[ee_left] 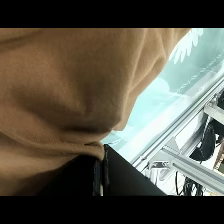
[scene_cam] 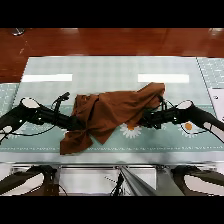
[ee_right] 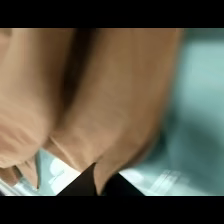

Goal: Fold the shirts.

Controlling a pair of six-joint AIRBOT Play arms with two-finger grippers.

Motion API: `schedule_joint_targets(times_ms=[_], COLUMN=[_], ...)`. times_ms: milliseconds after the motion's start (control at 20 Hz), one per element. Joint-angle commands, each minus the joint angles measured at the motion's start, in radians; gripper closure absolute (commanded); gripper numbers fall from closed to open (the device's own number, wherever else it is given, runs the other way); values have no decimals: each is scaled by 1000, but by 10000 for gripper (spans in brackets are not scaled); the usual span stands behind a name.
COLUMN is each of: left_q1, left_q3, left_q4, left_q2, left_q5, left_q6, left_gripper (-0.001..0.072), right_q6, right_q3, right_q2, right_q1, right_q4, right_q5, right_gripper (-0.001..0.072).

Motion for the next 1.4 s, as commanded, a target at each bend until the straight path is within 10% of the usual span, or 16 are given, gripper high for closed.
schedule_joint_targets(times_ms=[0, 400, 750, 1100, 1350], left_q1=[0, 137, 276, 432, 150], left_q3=[2, 513, 1254, 1448, 1416], left_q4=[0, -378, 3, 478, 737], left_q2=[1, 151, 191, 458, 599], left_q5=[1, 103, 128, 39, -71], left_q6=[1, -42, -359, -415, -415], left_gripper=[682, 684, 684, 684, 683], right_q6=[0, 370, 364, 359, 386], right_q3=[89, 962, 1552, 1552, 1552], right_q2=[-1, 176, 337, 663, 729], right_q1=[30, -8, -66, -66, -66], right_q4=[-35, -623, -719, -834, -884], right_q5=[81, 357, 491, 584, 744], right_gripper=[688, 689, 689, 688, 688])
